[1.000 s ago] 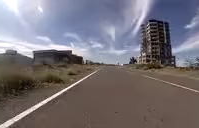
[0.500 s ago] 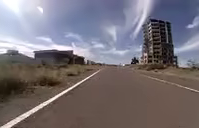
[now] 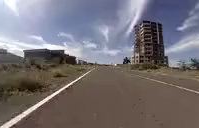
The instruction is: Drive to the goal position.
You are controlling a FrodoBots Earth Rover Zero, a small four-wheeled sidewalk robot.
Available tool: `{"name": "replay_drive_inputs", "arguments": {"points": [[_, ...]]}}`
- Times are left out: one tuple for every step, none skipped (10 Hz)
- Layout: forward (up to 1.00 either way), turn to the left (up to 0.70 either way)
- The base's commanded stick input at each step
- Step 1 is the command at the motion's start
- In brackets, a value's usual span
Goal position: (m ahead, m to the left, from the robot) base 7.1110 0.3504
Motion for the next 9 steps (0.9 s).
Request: {"name": "replay_drive_inputs", "arguments": {"points": [[1.0, 0.0], [1.0, 0.0], [1.0, 0.0], [1.0, 0.0], [1.0, 0.0], [1.0, 0.0], [1.0, 0.0], [1.0, 0.0], [1.0, 0.0]]}}
